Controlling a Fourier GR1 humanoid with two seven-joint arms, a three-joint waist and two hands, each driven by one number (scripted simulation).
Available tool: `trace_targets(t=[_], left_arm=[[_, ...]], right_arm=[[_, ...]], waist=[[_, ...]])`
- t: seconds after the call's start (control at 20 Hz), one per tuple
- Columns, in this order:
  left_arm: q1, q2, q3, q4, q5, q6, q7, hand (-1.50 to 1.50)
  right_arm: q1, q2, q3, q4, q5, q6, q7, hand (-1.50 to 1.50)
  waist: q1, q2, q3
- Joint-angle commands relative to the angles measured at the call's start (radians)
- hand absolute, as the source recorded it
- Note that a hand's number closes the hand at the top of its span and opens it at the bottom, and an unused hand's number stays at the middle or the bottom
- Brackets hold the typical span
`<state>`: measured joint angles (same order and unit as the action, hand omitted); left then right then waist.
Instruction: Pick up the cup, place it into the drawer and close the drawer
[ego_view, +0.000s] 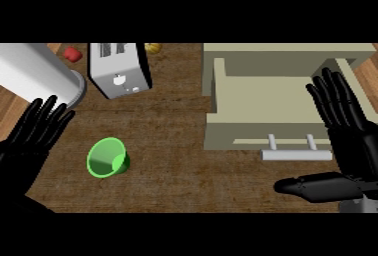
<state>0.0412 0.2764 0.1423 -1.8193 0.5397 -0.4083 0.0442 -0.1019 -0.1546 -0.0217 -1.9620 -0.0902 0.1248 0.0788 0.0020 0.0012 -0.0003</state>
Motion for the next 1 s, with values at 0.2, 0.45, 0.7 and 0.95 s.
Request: trace_targets(t=[0.2,0.45,0.7,0.95], left_arm=[[-0.040,0.012,0.053,0.245,-0.115,-0.086,-0.107,-1.50],[-0.123,-0.014,0.048,0.479,-0.250,-0.080,-0.245,-1.50],[-0.119,0.017,0.061,0.704,-0.386,-0.108,-0.451,-1.50],[-0.235,0.028,0.067,0.998,-0.460,-0.125,-0.625,-1.50]], right_arm=[[-0.046,0.003,-0.015,0.038,0.015,0.019,-0.033,-1.50],[-0.028,0.042,0.022,-0.013,0.037,-0.013,0.013,-1.50],[-0.125,-0.034,-0.067,0.064,-0.021,0.041,0.025,-1.50],[-0.111,-0.013,-0.073,0.100,-0.005,0.041,-0.046,-1.50]], waist=[[-0.002,-0.001,0.000],[-0.006,-0.001,0.000],[-0.007,0.000,0.000],[-0.010,0.002,-0.001]])
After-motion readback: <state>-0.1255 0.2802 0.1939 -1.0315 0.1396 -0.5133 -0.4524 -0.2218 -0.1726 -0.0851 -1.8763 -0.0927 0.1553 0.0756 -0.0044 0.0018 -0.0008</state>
